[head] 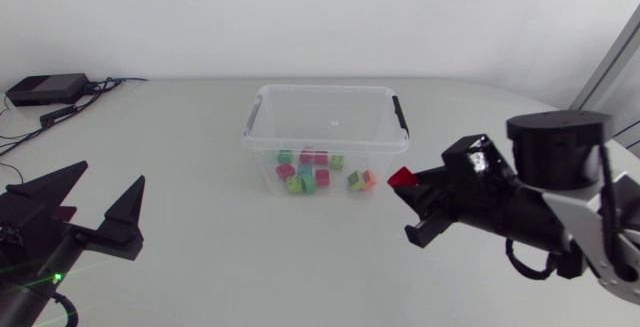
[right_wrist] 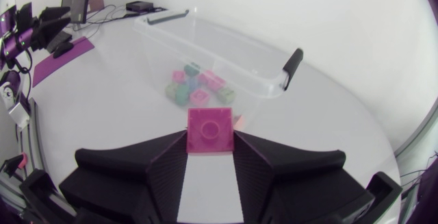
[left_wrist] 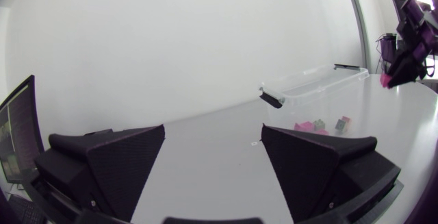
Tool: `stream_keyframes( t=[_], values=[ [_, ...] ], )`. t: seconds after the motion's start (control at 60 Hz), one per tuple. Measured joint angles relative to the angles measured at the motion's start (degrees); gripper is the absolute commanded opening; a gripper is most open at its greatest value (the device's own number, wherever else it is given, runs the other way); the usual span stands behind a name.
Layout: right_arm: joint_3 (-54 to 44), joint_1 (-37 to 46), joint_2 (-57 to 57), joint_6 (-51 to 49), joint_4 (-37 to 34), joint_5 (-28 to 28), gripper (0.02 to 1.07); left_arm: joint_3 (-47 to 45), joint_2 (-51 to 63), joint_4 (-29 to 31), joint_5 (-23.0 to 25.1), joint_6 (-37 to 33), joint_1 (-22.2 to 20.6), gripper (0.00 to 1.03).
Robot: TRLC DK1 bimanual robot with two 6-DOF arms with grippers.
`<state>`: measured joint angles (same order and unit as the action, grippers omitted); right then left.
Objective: Pick up the duplo bricks and place them in the container
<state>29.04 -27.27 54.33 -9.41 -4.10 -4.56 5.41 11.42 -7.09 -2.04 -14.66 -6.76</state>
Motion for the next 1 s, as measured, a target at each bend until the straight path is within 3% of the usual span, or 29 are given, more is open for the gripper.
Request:
stream_keyframes(
  t=[0.35,0.617,0.9,0.967,1.0],
  values=[
    [7.76,0.0,-2.36,0.9,-0.42,2.99,0.28,-3.78,-10.27,1.51,0.02,-3.61,4.28,0.98],
    [12.55,-0.02,10.25,2.86,10.32,4.44,0.28,-4.42,-11.61,3.43,0.02,-4.07,6.71,0.98],
    [18.38,-1.29,23.54,3.72,17.22,6.36,0.29,-4.42,-11.61,4.24,0.0,-4.44,10.64,0.98],
    [19.58,-1.7,27.06,3.69,19.06,7.65,0.32,-4.44,-11.61,4.68,0.0,-1.68,10.88,0.98],
    [20.11,-1.97,29.14,3.67,20.15,8.17,0.38,-4.46,-11.61,4.87,0.0,0.72,10.88,0.98]
  ],
)
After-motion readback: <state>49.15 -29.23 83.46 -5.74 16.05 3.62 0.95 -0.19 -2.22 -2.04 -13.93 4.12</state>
